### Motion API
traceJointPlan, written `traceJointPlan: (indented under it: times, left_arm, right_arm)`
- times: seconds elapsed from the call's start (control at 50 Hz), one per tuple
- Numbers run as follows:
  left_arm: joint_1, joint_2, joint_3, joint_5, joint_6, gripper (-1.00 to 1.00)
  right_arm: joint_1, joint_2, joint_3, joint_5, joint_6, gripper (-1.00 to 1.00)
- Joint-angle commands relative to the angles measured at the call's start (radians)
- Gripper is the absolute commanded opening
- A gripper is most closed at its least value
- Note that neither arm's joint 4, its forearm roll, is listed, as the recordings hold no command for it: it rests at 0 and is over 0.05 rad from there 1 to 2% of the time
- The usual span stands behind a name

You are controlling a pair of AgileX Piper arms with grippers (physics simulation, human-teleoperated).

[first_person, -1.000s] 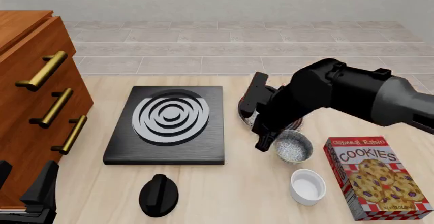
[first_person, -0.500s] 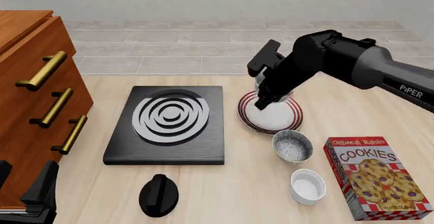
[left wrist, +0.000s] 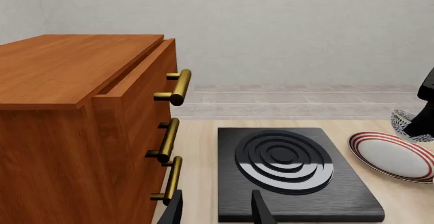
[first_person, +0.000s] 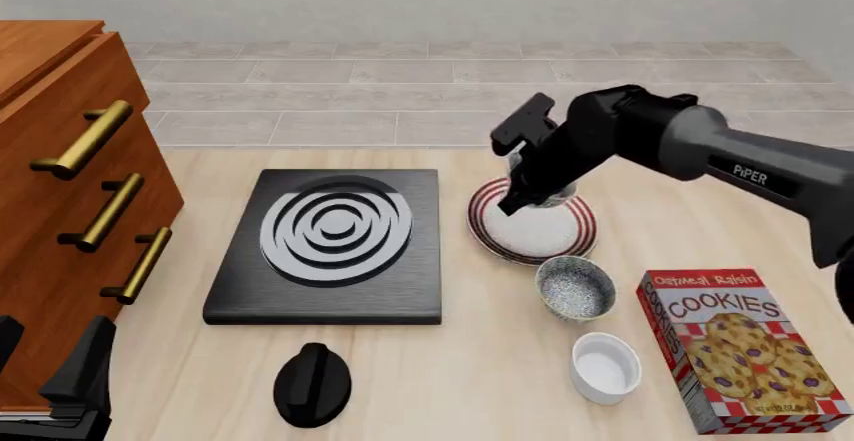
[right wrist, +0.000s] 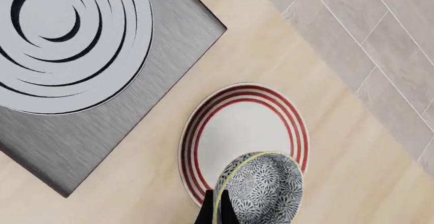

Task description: Pick the akita bowl from table center and place it on the plate.

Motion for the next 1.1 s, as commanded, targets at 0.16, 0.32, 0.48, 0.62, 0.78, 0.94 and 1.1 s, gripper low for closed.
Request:
traceJointPlan:
  times: [0.16,0.32,0.48,0.62,0.78,0.94,1.1]
  left_arm:
    - [0.0,0.0,0.0,0.0,0.0,1.0]
    - [0.0,0.0,0.0,0.0,0.0,1.0]
    - [0.0,0.0,0.0,0.0,0.0,1.0]
    - [0.0,0.0,0.0,0.0,0.0,1.0]
    - [0.0,0.0,0.0,0.0,0.0,1.0]
    - [0.0,0.0,0.0,0.0,0.0,1.0]
    - [0.0,0.0,0.0,0.0,0.0,1.0]
  right_arm:
    - [-0.007,0.047,0.03,-0.074,0.04,-1.0]
    - [-0.01,0.061,0.05,-0.105,0.053,-1.0]
    - [-0.037,0.069,0.014,-0.105,0.051,-1.0]
    - [-0.04,0.083,0.014,-0.115,0.053,-1.0]
    - [-0.048,0.11,0.017,-0.136,0.055,-1.0]
    - [-0.051,0.134,0.019,-0.16,0.055,-1.0]
    - [-0.05,0.159,0.003,-0.166,0.074,-1.0]
